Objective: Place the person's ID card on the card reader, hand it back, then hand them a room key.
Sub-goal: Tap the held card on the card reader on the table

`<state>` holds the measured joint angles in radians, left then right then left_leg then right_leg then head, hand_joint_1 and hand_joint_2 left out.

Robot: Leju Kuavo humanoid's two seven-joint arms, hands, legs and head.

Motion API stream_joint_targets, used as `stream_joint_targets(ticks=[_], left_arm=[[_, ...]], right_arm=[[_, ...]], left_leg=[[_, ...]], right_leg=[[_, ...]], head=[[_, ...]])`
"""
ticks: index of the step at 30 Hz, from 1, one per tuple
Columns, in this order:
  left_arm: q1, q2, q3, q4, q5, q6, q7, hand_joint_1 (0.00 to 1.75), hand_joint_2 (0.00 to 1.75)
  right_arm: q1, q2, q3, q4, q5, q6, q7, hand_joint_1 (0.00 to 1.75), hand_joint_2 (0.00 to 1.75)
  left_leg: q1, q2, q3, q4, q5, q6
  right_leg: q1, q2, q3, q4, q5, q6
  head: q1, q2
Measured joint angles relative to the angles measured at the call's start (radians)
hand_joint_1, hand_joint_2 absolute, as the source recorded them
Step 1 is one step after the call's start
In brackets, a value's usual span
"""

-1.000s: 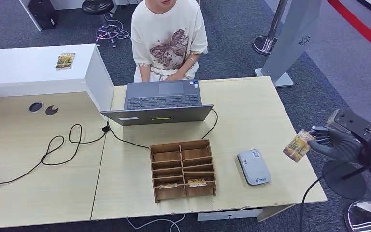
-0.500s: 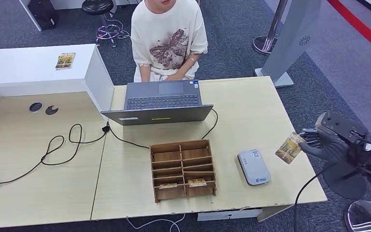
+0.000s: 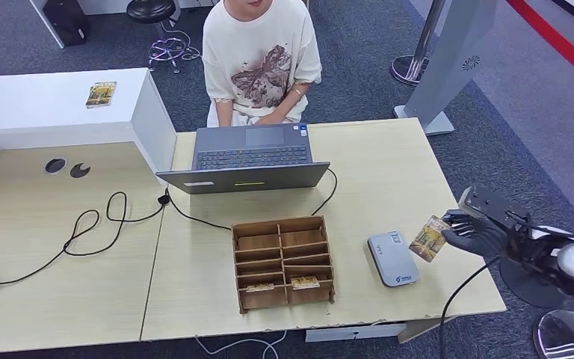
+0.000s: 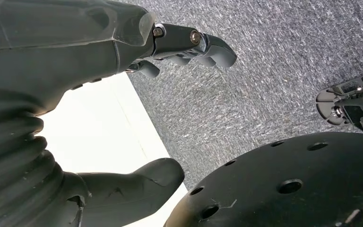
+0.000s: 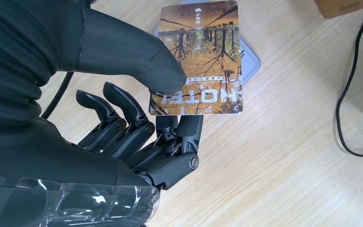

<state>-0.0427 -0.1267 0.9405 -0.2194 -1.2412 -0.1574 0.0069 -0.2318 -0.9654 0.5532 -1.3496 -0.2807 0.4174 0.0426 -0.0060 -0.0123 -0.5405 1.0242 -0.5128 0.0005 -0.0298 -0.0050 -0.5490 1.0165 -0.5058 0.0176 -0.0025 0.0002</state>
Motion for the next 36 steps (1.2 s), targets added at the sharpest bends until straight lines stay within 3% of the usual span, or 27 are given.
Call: stream_joint_targets(ticks=[19,36], left_arm=[[-0.003,0.0,0.017,0.0,-0.022,-0.005,-0.003,0.0,1.75],[-0.003,0.0,0.017,0.0,-0.034,-0.01,-0.004,0.0,1.75]], right_arm=[[-0.151,0.134,0.146,0.157,0.058,-0.005,-0.018,1.75,1.75],[-0.167,0.198,0.194,0.233,0.105,-0.033,-0.035,1.75,1.75]], left_leg=[[0.0,-0.001,0.0,0.0,0.0,0.0],[0.0,-0.001,0.0,0.0,0.0,-0.001]], right_leg=[[0.0,-0.001,0.0,0.0,0.0,0.0],[0.0,-0.001,0.0,0.0,0.0,0.0]], head=[[0.0,0.0],[0.0,0.0]])
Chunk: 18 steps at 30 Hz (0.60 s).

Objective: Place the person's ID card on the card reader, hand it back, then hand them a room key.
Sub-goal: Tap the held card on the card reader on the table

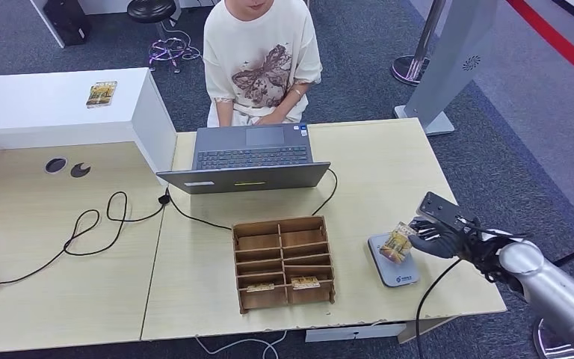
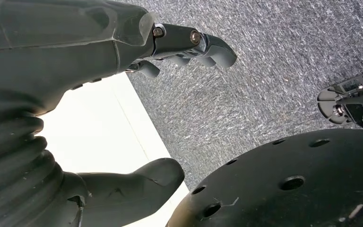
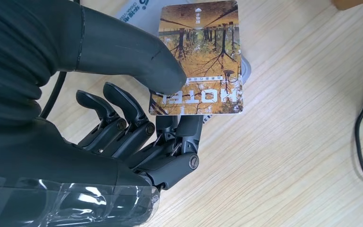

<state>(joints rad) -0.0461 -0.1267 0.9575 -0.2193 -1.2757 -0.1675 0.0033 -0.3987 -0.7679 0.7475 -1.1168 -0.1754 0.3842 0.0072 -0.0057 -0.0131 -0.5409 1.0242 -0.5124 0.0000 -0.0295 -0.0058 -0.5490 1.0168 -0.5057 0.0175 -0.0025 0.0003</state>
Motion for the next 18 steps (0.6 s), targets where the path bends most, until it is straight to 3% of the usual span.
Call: stream_joint_targets(ticks=[18], left_arm=[[-0.003,0.0,0.018,0.0,-0.009,0.0,0.0,0.0,1.75]], right_arm=[[0.0,0.093,-0.001,0.089,0.143,-0.058,-0.022,1.75,1.75]], left_leg=[[0.0,0.0,0.0,0.0,0.0,0.0]], right_leg=[[0.0,0.0,0.0,0.0,0.0,0.0]], head=[[0.0,0.0]])
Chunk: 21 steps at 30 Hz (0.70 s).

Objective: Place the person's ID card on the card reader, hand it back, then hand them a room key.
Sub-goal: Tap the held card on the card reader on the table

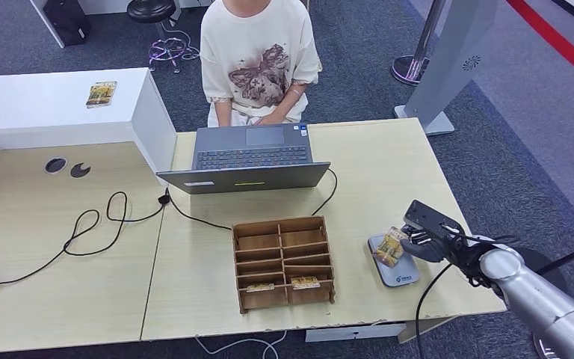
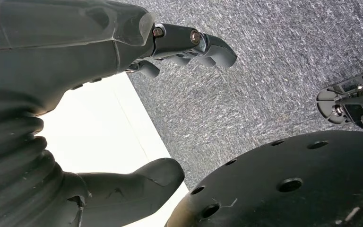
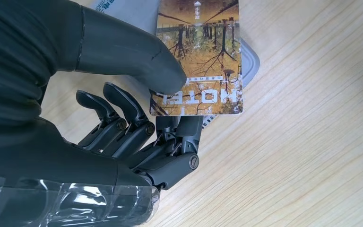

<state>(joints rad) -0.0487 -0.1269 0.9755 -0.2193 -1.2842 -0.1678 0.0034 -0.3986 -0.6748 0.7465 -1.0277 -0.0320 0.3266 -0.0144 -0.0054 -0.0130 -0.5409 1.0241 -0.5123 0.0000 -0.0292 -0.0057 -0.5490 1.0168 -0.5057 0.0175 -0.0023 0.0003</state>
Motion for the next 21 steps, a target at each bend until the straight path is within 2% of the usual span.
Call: stream_joint_targets(ticks=[13,21], left_arm=[[-0.005,-0.005,0.016,0.002,-0.002,0.001,0.001,0.0,1.75],[-0.005,-0.006,0.017,0.002,-0.003,0.003,0.001,0.0,1.75]], right_arm=[[-0.006,0.108,-0.045,0.067,0.229,-0.075,-0.002,1.75,1.75],[-0.009,0.149,-0.081,0.086,0.266,-0.075,-0.002,1.75,1.75]], left_leg=[[0.001,0.001,0.001,0.0,0.0,0.0],[0.001,0.001,0.001,0.0,0.0,0.0]], right_leg=[[0.001,0.001,0.001,0.0,0.0,0.0],[0.001,0.001,0.001,0.0,0.0,0.0]], head=[[0.0,0.0],[0.0,0.0]])
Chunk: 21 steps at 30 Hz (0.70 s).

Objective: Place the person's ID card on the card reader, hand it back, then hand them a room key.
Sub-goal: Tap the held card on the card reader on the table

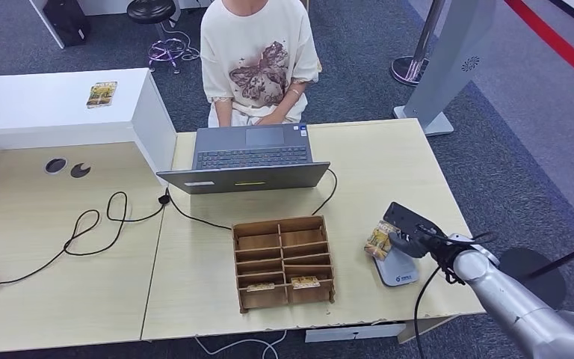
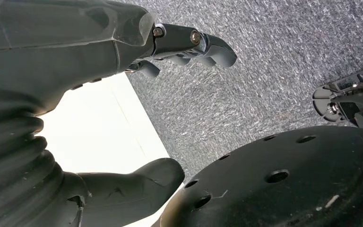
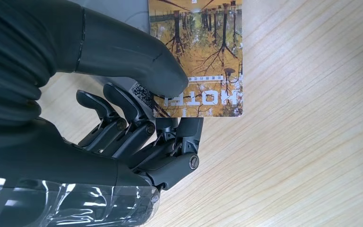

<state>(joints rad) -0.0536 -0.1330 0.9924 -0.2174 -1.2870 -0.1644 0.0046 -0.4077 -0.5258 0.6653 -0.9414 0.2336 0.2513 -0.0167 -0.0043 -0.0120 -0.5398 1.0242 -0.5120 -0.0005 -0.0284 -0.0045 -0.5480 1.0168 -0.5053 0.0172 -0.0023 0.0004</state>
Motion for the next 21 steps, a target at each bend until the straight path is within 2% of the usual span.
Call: stream_joint_targets(ticks=[9,14,21], left_arm=[[0.0,0.0,0.012,0.0,0.0,0.0,0.002,0.0,1.75],[0.0,0.0,0.016,0.0,-0.004,0.0,0.002,0.0,1.75],[0.0,0.001,0.016,0.0,-0.009,-0.003,0.002,0.0,1.75]], right_arm=[[-0.002,0.012,-0.023,0.01,0.0,0.021,-0.008,1.75,1.75],[-0.003,0.011,-0.042,0.012,-0.047,0.06,-0.027,1.75,1.75],[-0.002,-0.035,-0.08,-0.015,-0.172,0.116,-0.044,1.75,1.75]], left_leg=[[0.0,0.0,0.0,0.0,0.0,0.0],[0.0,0.0,0.0,0.0,0.0,0.0],[0.0,-0.001,-0.001,0.0,0.0,0.0]], right_leg=[[0.0,0.0,0.0,0.0,0.0,0.0],[0.0,0.0,0.0,0.0,0.0,0.0],[0.0,-0.001,-0.001,0.0,0.0,0.0]], head=[[0.0,0.0],[0.0,0.0],[0.0,0.0]])
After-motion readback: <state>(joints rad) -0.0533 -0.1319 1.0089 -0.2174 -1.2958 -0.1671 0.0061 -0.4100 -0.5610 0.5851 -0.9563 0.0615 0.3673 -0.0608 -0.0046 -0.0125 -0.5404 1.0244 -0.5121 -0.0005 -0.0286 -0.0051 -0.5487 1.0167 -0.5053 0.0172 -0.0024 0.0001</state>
